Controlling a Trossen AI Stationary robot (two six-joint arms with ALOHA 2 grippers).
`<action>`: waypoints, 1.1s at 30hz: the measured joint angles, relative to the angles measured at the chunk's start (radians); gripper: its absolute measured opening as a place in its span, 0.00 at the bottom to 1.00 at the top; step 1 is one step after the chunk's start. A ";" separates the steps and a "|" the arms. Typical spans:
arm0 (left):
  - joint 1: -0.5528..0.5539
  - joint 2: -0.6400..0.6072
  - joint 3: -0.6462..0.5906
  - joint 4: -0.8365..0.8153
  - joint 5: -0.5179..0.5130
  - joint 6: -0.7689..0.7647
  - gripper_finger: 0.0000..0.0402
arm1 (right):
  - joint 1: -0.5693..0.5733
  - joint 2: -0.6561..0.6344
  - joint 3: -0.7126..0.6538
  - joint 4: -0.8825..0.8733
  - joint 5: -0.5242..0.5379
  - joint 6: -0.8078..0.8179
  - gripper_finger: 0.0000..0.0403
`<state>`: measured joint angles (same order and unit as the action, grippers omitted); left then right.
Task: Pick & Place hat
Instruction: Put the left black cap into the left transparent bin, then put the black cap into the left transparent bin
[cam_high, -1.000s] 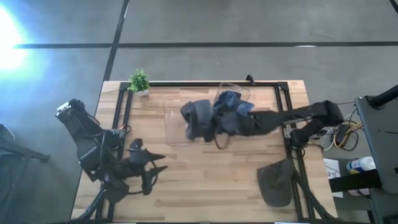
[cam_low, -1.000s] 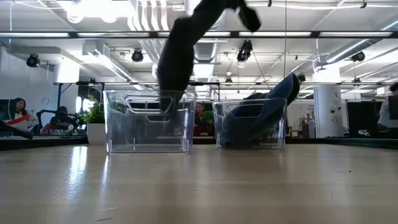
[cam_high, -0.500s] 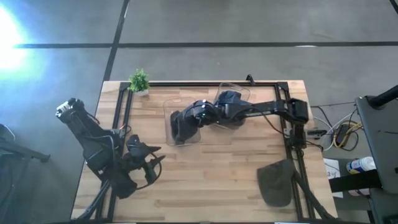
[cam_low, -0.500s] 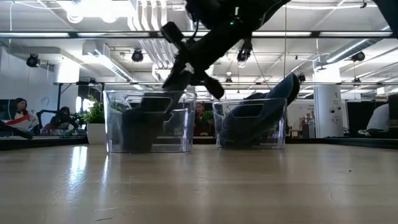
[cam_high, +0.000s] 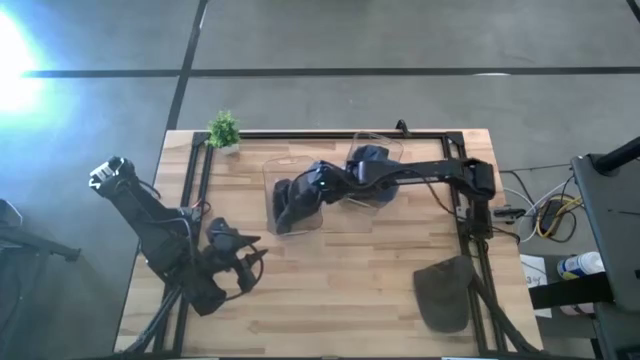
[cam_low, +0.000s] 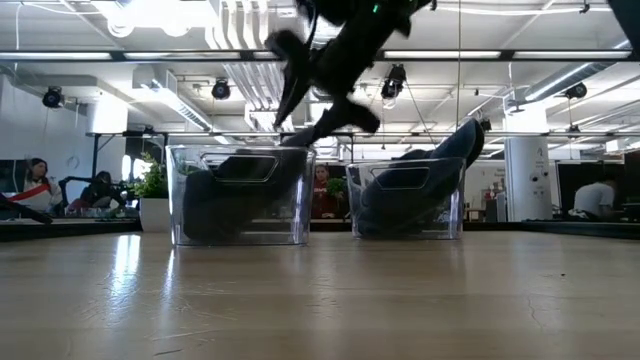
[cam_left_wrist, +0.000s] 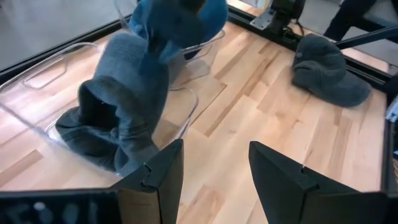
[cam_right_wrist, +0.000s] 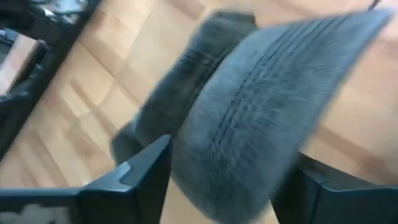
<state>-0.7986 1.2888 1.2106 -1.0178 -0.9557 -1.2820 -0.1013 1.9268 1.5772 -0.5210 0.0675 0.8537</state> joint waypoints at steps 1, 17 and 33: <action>0.002 0.000 0.000 0.017 0.000 0.018 0.44 | 0.007 -0.028 0.000 -0.016 0.009 -0.011 0.58; 0.067 0.014 -0.005 0.401 0.076 0.430 0.44 | 0.579 -0.343 -0.161 -0.607 0.221 0.590 0.64; 0.090 0.112 -0.005 0.619 0.263 0.542 0.44 | 0.962 -0.308 -0.404 -0.683 -0.123 0.980 0.63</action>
<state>-0.7086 1.4006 1.2053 -0.3988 -0.6928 -0.7398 0.8610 1.6183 1.1734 -1.2041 -0.0551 1.8341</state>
